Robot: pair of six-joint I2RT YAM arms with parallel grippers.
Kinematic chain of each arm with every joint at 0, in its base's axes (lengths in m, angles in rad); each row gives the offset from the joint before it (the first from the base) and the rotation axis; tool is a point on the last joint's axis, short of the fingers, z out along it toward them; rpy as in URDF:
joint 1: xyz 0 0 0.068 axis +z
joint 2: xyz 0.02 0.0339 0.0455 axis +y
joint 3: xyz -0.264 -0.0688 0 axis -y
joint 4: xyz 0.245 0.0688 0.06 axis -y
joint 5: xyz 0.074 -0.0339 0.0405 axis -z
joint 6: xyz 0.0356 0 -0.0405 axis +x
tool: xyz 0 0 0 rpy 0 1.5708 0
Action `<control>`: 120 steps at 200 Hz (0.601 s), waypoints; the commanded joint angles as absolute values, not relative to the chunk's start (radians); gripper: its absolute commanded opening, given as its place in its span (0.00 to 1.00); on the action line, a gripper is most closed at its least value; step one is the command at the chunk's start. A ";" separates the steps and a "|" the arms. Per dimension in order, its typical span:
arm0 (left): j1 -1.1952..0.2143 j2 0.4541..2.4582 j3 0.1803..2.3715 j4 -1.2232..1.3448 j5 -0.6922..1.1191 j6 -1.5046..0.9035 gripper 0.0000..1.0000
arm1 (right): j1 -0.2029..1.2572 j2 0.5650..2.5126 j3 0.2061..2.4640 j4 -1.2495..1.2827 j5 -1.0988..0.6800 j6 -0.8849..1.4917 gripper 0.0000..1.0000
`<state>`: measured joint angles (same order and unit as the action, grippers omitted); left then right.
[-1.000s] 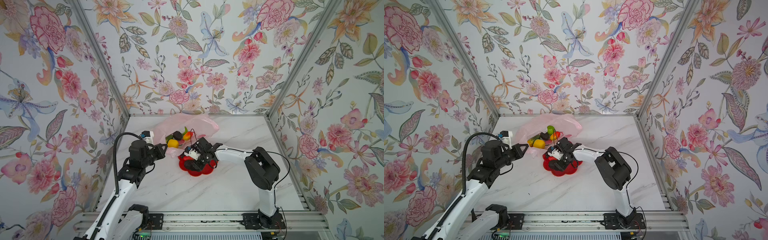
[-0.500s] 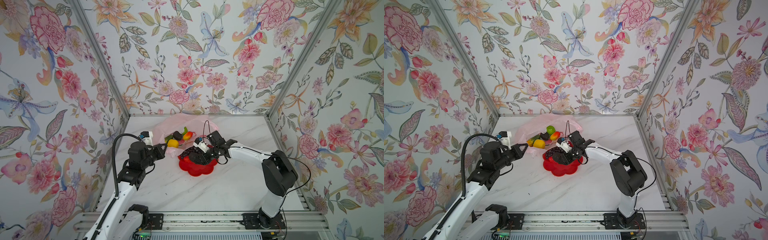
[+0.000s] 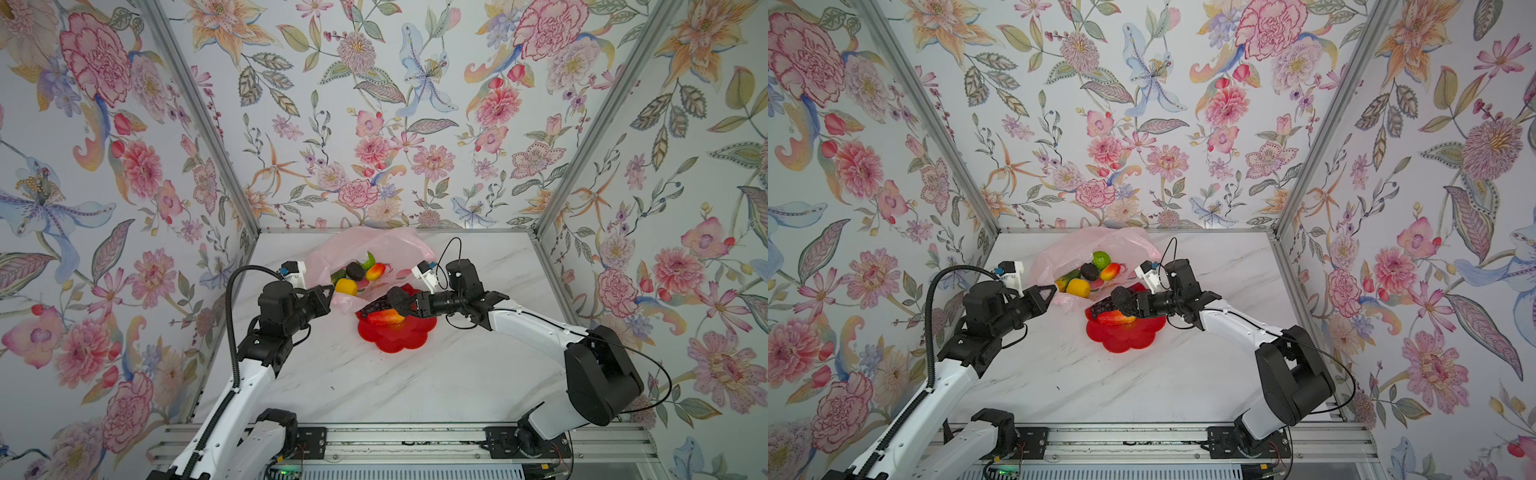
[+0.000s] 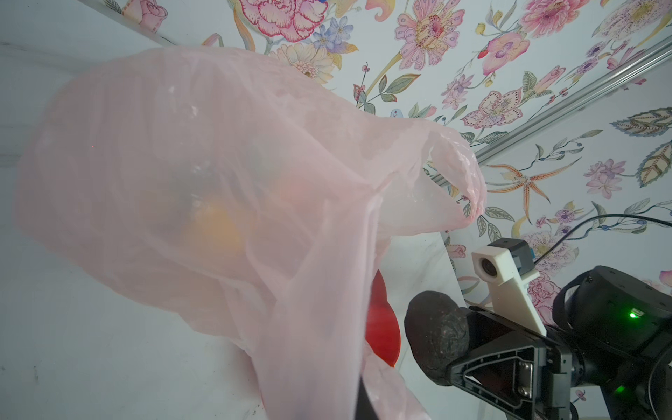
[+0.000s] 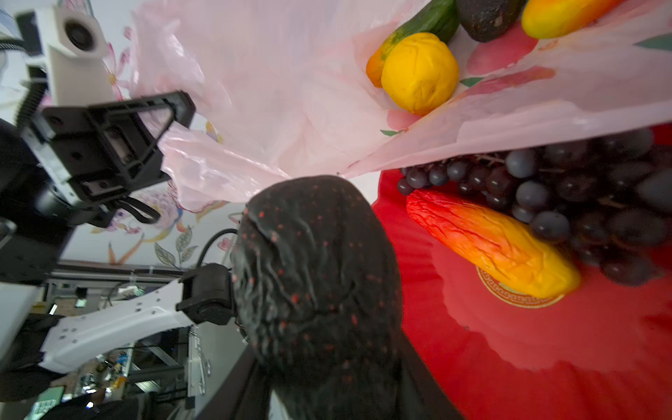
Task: Place the fruits into the plastic bag
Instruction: Pick up the fruit from the plate, then place the fruit in the plastic bag.
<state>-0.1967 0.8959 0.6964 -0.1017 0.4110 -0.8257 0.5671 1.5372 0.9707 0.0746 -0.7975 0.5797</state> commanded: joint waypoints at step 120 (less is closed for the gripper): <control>-0.194 0.878 0.740 -0.128 0.450 -0.744 0.00 | 0.641 1.934 1.700 -0.433 -0.751 0.764 0.31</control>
